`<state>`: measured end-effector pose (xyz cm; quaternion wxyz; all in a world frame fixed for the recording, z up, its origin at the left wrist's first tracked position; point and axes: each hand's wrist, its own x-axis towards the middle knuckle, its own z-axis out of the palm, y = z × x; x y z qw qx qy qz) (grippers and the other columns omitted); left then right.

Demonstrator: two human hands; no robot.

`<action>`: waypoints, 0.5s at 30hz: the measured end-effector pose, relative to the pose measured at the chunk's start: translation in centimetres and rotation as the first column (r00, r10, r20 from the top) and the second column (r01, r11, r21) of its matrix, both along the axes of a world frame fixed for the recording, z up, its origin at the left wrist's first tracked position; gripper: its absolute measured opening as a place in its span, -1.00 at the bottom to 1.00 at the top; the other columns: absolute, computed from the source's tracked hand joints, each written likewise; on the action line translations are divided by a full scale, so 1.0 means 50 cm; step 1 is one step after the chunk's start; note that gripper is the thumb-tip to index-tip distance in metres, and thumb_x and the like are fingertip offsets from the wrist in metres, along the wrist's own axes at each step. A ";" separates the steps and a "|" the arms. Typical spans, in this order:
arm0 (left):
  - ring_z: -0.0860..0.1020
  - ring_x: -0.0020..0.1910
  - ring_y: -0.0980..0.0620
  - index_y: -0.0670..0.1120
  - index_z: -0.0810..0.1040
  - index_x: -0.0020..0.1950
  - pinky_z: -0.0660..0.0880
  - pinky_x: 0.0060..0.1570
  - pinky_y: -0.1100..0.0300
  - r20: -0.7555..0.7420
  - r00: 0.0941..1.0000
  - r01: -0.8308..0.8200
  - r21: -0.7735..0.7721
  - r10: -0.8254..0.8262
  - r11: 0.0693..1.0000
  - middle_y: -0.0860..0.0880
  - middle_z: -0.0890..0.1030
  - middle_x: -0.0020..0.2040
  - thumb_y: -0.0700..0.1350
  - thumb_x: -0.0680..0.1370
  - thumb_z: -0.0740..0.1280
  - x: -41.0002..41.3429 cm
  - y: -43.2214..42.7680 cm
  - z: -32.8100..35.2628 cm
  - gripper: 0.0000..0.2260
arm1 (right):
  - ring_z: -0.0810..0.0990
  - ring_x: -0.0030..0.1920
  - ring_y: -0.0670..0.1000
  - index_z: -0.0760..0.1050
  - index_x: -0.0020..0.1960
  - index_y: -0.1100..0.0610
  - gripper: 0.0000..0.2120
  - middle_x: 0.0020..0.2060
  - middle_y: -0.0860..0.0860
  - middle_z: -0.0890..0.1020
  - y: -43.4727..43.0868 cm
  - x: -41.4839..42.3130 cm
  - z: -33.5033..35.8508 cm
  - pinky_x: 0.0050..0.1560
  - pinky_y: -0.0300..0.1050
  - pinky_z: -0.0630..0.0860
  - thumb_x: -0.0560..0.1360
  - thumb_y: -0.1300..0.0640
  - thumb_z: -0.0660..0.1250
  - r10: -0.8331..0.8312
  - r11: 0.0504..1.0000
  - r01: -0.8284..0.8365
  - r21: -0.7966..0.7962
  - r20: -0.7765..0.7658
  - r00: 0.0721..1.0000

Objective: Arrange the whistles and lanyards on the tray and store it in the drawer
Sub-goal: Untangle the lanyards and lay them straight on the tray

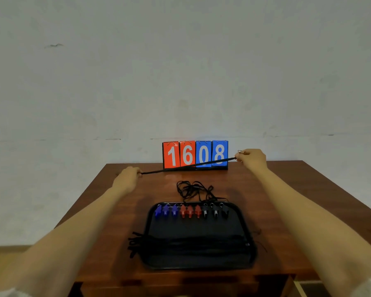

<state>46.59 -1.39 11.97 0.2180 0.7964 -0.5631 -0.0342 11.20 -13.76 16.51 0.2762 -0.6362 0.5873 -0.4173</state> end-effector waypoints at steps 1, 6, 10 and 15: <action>0.53 0.10 -0.17 -0.20 0.55 0.17 0.44 0.03 0.02 -0.009 1.000 -0.002 0.012 0.002 1.000 -0.18 0.58 0.16 -0.16 0.64 0.14 -0.004 0.003 -0.008 -0.75 | 0.51 -0.19 0.08 0.61 -0.07 0.39 -0.78 -0.17 0.28 0.64 0.004 -0.007 -0.010 -0.10 -0.03 0.49 0.47 0.21 0.36 -0.010 1.000 0.010 0.002 -0.019 1.000; 0.57 0.01 -0.15 -0.15 0.58 0.04 0.49 0.00 0.02 -0.106 0.993 -0.050 0.073 0.058 0.996 -0.16 0.63 0.00 -0.02 0.58 0.27 -0.011 0.024 -0.052 -0.79 | 0.60 -0.04 0.07 0.55 -0.28 0.14 -0.85 -0.13 0.04 0.62 0.026 -0.045 -0.068 0.06 -0.01 0.55 0.40 0.14 0.48 0.001 0.992 0.014 0.125 -0.120 0.993; 0.58 -0.09 -0.10 -0.10 0.52 -0.09 0.49 -0.11 0.06 -0.110 0.987 -0.102 0.106 0.113 0.989 -0.11 0.64 -0.09 0.02 0.55 0.31 -0.018 0.043 -0.088 -0.81 | 0.55 -0.17 0.08 0.53 -0.31 0.21 -0.75 -0.14 0.15 0.64 0.041 -0.068 -0.125 -0.07 -0.02 0.52 0.44 0.07 0.44 0.009 0.979 0.031 0.200 -0.195 0.981; 0.57 0.01 -0.15 -0.15 0.58 0.10 0.48 -0.11 0.07 -0.080 0.988 -0.125 0.130 0.136 0.984 -0.16 0.62 0.07 -0.12 0.61 0.20 -0.025 0.067 -0.134 -0.80 | 0.60 -0.14 0.15 0.62 -0.22 0.25 -0.75 -0.16 0.15 0.66 0.064 -0.088 -0.187 -0.11 -0.07 0.48 0.51 0.08 0.34 0.057 0.948 0.025 0.318 -0.246 0.968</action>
